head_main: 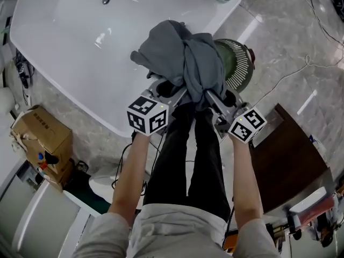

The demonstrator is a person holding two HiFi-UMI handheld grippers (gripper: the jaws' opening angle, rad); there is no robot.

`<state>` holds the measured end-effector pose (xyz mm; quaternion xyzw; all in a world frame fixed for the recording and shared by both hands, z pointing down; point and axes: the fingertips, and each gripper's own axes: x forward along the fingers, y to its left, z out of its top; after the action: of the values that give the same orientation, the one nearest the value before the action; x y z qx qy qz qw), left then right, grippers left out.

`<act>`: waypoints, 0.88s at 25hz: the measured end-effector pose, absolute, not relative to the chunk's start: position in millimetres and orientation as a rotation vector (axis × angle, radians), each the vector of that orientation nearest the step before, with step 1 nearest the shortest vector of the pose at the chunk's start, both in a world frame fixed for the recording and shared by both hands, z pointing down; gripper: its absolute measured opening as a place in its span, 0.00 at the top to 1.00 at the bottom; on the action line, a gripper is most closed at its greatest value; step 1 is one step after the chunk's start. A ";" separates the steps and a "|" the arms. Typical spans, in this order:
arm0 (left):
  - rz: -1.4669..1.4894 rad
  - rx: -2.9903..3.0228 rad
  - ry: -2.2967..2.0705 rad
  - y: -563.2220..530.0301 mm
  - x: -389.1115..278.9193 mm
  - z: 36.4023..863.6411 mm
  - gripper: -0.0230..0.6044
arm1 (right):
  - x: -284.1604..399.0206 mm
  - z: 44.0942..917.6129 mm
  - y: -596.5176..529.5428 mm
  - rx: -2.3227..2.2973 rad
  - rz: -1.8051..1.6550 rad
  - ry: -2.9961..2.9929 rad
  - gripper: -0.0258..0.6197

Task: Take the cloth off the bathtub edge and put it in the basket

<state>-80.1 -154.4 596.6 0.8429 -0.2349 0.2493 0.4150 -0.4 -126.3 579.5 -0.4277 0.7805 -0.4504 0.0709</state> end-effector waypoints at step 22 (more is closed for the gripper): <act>0.610 2.115 -0.222 -53.9 77.0 614.1 0.70 | 136.1 590.4 1.7 -1.655 -1.350 1.963 0.77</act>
<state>77.0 -53.9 614.1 0.8546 -0.0896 0.2467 0.4480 136.1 1.7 590.4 -0.5665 0.6717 -0.4620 0.1202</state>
